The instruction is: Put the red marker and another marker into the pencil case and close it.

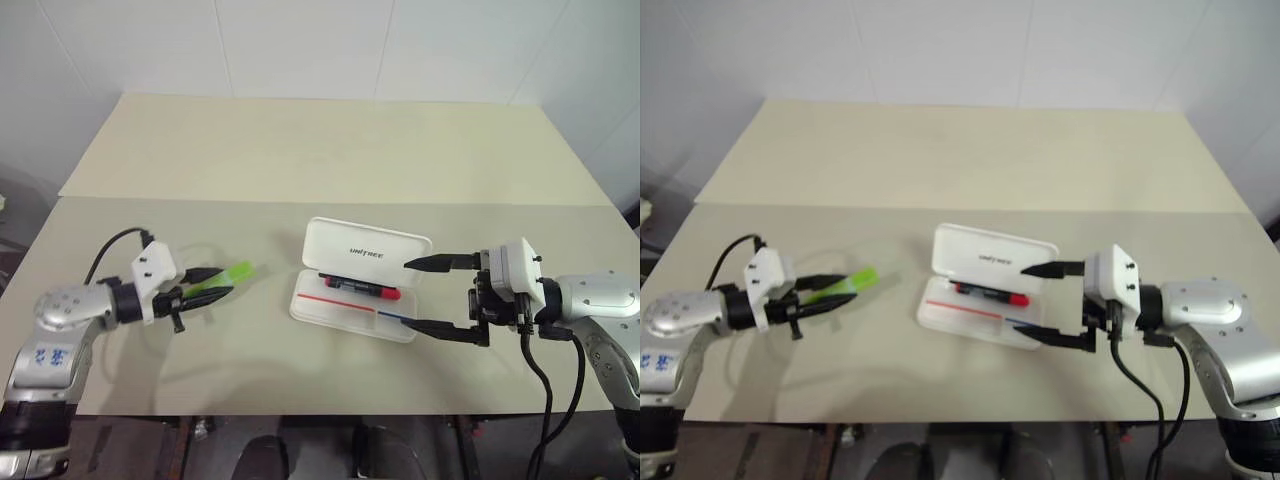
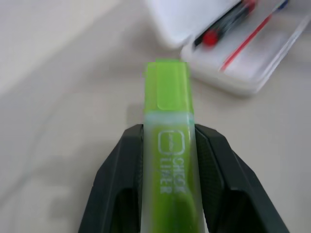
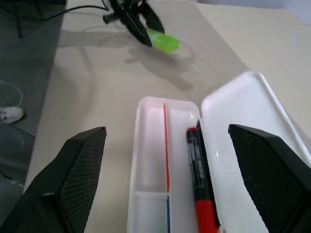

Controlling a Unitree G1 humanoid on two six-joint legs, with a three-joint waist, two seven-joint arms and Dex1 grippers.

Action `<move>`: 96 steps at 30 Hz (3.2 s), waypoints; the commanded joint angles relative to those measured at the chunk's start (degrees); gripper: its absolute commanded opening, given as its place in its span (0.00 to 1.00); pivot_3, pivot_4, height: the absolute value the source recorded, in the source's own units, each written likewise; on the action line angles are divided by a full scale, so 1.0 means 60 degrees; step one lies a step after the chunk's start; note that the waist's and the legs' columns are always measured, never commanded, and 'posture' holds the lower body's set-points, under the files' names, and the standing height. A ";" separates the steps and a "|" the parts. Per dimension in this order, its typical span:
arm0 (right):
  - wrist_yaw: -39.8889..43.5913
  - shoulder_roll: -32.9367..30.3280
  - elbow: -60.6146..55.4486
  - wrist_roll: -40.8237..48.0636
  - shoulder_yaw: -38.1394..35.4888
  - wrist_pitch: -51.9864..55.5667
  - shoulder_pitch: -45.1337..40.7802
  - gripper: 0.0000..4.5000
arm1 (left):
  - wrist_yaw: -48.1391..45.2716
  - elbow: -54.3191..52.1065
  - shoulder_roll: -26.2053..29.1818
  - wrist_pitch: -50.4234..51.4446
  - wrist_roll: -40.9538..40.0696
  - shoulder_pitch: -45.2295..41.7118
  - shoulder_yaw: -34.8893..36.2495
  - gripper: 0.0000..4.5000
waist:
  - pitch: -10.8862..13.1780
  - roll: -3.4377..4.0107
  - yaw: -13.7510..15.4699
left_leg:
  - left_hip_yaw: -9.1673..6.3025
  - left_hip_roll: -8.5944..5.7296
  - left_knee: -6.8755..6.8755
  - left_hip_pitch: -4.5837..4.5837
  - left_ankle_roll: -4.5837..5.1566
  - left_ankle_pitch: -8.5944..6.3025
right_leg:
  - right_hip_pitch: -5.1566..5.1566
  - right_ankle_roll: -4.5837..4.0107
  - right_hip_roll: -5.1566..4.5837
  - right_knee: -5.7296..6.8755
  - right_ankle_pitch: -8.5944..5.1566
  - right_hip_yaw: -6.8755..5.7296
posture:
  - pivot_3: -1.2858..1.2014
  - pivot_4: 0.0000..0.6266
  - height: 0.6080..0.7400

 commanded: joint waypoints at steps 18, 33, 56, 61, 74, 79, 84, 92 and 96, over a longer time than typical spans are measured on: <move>-0.1391 -0.0073 -0.1843 0.0331 -0.2391 0.0342 0.2930 0.95 | -0.2116 0.1574 -0.1966 -0.0644 0.0680 -0.3627 -0.3431 0.25 | 0.0010 -0.0013 0.0014 | 0.0045 0.0004 0.0045 0.0012 -0.0001 -0.0012 | 0.0001 0.0015 0.0005 -0.0019 0.0008 0.0003 | 0.52 0.24 1.00; -0.2326 0.0194 -0.2788 0.0448 -0.2661 0.0468 0.3939 0.95 | -0.2082 0.2706 -0.3165 -0.1151 0.1478 -0.4076 -0.4257 0.25 | 0.0014 -0.0023 0.0046 | 0.0028 0.0004 0.0099 0.0002 0.0020 -0.0024 | 0.0017 0.0023 0.0005 -0.0017 0.0013 0.0009 | 0.52 0.24 1.00; -0.2754 0.0236 -0.2719 0.0361 -0.2082 0.0397 0.3538 0.95 | -0.2333 0.2497 -0.3223 -0.1293 0.1649 -0.3932 -0.4282 0.99 | 0.0013 -0.0022 0.0045 | 0.0020 0.0003 0.0119 0.0000 0.0046 -0.0038 | 0.0022 0.0024 0.0004 -0.0015 0.0013 0.0010 | 0.52 0.24 1.00; -0.3116 0.0527 -0.2518 0.0510 -0.1949 0.0531 0.3244 0.95 | -0.2446 0.1971 -0.3083 -0.0965 0.1354 -0.3884 -0.4122 0.99 | 0.0013 -0.0021 0.0042 | 0.0019 0.0003 0.0128 -0.0006 0.0053 -0.0043 | 0.0022 0.0024 0.0004 -0.0016 0.0013 0.0010 | 0.52 0.24 1.00; -0.5340 0.0903 -0.0086 -0.0644 -0.2363 0.1714 0.2983 0.95 | -0.2170 0.0565 -0.2137 0.1038 -0.0404 -0.3827 -0.2331 0.99 | 0.0016 -0.0015 0.0026 | 0.0019 0.0003 0.0131 -0.0007 0.0055 -0.0044 | 0.0022 0.0026 0.0002 -0.0013 0.0014 0.0016 | 0.52 0.24 1.00; -0.6604 0.1044 0.1335 -0.1245 -0.2672 0.2331 0.2037 0.95 | -0.2186 0.0407 -0.1583 0.1384 -0.0614 -0.3738 -0.2009 0.99 | 0.0018 -0.0011 -0.0008 | 0.0030 0.0003 0.0130 -0.0006 0.0054 -0.0044 | 0.0020 0.0026 0.0003 -0.0014 0.0014 0.0023 | 0.52 0.24 1.00; -0.7912 0.1827 0.2476 -0.1545 -0.2837 0.2368 0.0836 0.95 | -0.1726 0.0241 -0.1668 0.1378 -0.0597 -0.3697 -0.1917 0.99 | 0.0020 -0.0005 0.0006 | 0.0031 0.0005 0.0128 0.0001 0.0052 -0.0044 | 0.0020 0.0028 0.0005 -0.0008 0.0015 0.0028 | 0.52 0.24 1.00; -0.8927 0.2879 0.3142 -0.1759 -0.2673 0.2647 0.0306 0.95 | -0.1381 -0.0310 -0.1589 0.1579 -0.0693 -0.3460 -0.1900 0.99 | 0.0024 0.0014 -0.0002 | 0.0042 0.0003 0.0113 -0.0011 0.0045 -0.0047 | 0.0008 0.0029 0.0005 -0.0014 0.0016 0.0033 | 0.52 0.24 1.00; -0.9151 0.3120 0.3037 -0.1892 -0.2564 0.2825 0.0528 0.95 | -0.1311 -0.0321 -0.1481 0.1565 -0.0678 -0.3421 -0.1830 0.99 | 0.0025 0.0017 -0.0009 | 0.0044 0.0003 0.0109 -0.0013 0.0043 -0.0048 | 0.0005 0.0030 0.0006 -0.0018 0.0016 0.0032 | 0.52 0.24 1.00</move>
